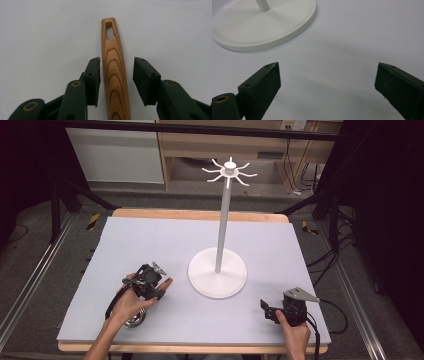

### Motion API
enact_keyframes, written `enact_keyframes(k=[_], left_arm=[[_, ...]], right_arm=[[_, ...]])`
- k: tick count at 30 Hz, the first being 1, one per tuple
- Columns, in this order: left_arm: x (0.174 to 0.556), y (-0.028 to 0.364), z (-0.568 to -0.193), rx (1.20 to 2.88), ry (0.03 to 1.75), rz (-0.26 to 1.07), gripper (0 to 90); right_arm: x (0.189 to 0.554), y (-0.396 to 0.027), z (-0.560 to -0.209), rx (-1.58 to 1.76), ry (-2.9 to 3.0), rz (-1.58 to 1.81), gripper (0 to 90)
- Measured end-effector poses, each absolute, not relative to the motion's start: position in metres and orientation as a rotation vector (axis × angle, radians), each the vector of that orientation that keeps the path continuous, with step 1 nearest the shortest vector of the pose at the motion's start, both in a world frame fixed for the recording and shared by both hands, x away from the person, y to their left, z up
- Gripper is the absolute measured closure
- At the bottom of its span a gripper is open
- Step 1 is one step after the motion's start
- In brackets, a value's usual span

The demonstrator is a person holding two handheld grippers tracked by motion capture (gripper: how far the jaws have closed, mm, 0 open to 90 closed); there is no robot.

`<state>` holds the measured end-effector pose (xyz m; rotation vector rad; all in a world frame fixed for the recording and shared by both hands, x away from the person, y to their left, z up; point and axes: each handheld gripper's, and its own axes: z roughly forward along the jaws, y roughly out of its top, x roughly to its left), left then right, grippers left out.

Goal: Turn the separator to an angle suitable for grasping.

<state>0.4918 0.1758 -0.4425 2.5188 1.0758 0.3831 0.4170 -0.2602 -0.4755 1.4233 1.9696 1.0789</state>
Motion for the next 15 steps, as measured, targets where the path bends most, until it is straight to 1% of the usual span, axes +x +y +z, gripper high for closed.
enact_keyframes(k=[6,15], left_arm=[[0.4933,0.1773,-0.4475,2.537,1.087,0.371,62.9],[0.4951,0.1780,-0.4503,2.546,1.093,0.343,64.1]], right_arm=[[0.4169,-0.2599,-0.4754,1.430,1.971,1.082,7.0],[0.4173,-0.2601,-0.4757,1.428,1.967,1.080,7.0]])
